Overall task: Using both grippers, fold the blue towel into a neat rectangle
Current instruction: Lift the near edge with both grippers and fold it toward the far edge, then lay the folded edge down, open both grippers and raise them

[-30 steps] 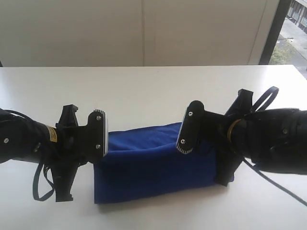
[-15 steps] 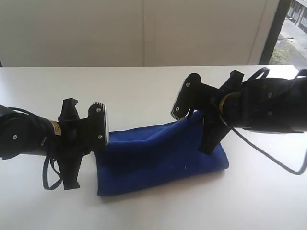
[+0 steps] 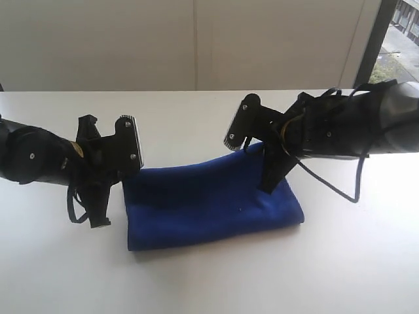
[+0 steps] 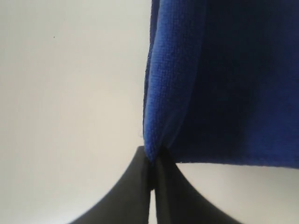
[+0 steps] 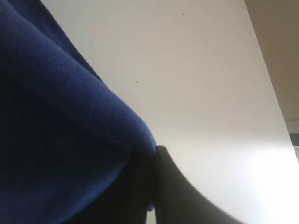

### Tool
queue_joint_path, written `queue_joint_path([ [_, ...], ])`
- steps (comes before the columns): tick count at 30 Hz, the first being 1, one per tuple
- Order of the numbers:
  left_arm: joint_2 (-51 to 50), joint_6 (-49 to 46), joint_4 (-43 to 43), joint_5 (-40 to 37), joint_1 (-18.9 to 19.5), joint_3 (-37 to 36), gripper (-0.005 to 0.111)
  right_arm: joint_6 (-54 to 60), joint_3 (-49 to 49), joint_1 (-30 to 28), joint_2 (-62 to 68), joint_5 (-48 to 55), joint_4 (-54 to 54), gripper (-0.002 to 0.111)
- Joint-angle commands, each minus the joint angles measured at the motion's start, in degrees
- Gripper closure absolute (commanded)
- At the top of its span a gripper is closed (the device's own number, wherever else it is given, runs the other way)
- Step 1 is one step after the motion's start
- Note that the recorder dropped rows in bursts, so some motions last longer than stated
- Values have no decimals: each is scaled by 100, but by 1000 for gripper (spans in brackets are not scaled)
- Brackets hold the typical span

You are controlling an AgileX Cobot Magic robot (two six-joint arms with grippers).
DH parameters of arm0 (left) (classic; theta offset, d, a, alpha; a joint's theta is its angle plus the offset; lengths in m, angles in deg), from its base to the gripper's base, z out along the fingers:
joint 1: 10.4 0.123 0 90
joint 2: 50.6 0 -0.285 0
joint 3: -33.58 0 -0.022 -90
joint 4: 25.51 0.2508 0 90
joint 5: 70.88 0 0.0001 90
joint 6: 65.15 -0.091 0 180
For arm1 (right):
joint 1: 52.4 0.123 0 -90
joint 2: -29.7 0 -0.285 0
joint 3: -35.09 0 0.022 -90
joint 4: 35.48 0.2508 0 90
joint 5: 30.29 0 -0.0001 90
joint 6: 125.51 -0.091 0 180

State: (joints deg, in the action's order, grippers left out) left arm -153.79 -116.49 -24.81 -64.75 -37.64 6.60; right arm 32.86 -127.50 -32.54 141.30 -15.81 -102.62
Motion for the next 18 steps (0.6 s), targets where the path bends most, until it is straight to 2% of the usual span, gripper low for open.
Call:
queue_joint_path([
  [1,-310,11,-69,-138,113,280,107,88,-291,-118,296,-66,-50,108],
  [12,-963,11,-69,-136,249,826,107,97,-641,-365,857,-416,-80,108],
  [18,-1137,11,-69,-115,298,851,107,97,-742,-486,1158,-487,-94,108],
])
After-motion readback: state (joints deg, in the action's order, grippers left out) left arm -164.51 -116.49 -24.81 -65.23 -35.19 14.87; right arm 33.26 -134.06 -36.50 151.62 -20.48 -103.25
